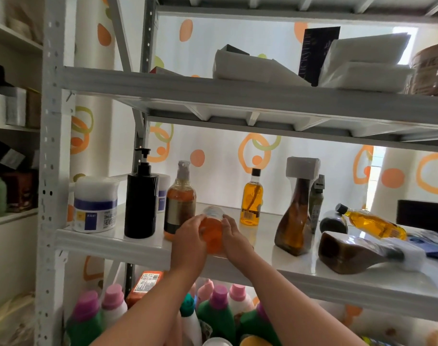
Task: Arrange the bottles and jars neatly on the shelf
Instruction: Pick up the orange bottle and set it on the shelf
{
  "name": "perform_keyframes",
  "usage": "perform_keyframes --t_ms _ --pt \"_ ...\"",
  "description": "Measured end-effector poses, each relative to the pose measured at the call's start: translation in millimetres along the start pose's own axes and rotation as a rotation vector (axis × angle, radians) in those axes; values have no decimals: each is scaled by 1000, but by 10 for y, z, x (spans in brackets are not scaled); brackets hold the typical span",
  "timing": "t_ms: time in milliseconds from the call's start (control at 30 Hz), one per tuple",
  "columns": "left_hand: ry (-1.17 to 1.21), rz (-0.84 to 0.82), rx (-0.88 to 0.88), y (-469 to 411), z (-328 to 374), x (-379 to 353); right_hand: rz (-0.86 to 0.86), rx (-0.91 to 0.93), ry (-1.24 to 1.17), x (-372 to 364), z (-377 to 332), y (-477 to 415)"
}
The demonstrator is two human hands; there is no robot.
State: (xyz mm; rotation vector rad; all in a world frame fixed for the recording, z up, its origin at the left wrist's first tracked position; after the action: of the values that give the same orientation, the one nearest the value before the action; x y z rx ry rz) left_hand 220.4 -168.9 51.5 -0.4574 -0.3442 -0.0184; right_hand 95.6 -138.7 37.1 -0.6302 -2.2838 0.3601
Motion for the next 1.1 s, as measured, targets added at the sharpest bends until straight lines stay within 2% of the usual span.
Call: perform_keyframes --t_ms 133,567,667,800,1000,1100 --pt "-69 -10 -87 21 76 -68 14 0 -14 56 11 51" --pt "-108 -16 -74 23 138 -68 22 -8 -86 68 69 51" --pt "-90 -11 -66 65 151 -89 24 -28 -191 42 98 31" --pt "-91 9 -71 73 132 -87 -66 -38 -310 -43 52 25" --pt "-94 34 -90 118 186 -61 -81 -12 -248 6 79 51" --pt "25 145 -266 307 421 -11 2 138 -91 188 -9 146"
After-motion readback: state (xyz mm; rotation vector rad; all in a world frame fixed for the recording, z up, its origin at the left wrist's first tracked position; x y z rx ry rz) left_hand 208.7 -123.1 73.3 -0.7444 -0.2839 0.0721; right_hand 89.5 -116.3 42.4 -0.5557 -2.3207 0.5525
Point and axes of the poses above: each hand's wrist, its own y-axis away from the middle knuckle, its own x-axis out of the back of the hand, z = x × y, the point moved 7 cm from there along -y, towards the middle knuckle, and after that the axes turned 15 degrees about x, right-handed, at the moved point
